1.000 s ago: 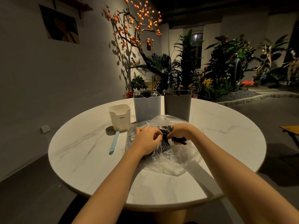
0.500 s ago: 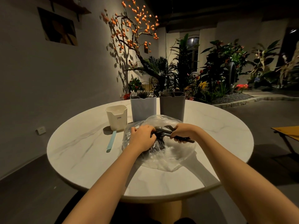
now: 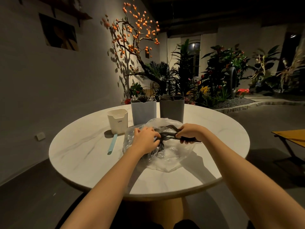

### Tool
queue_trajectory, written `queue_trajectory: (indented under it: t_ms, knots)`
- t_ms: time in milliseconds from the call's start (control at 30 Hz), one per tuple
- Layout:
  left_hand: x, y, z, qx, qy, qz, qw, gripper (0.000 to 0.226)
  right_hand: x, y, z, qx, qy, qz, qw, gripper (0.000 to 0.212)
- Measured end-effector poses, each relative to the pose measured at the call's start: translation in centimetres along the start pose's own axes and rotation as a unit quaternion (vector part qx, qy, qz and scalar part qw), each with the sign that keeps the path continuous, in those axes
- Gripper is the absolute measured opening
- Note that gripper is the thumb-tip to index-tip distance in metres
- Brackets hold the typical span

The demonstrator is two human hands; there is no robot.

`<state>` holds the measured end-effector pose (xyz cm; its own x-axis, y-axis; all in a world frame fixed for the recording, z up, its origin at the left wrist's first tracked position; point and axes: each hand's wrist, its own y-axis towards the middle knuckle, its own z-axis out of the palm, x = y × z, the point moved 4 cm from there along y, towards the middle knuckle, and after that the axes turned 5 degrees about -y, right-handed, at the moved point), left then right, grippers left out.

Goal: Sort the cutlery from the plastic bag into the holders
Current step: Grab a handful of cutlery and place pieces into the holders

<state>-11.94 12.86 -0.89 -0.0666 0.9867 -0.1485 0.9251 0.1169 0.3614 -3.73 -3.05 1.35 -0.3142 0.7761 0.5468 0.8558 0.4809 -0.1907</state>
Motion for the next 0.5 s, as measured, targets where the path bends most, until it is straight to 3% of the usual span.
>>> queue_trajectory:
  t_ms: [300,500]
  knots:
    - [1.0,0.2,0.6,0.011,0.008,-0.071,0.997,0.034,-1.4,-0.4,-0.2,0.011,0.001,-0.018,1.000,0.015]
    - [1.0,0.0,-0.7,-0.144,-0.158,-0.121,0.969,0.017,-2.0,-0.3,-0.2,0.036,0.018,-0.053,0.998,0.012]
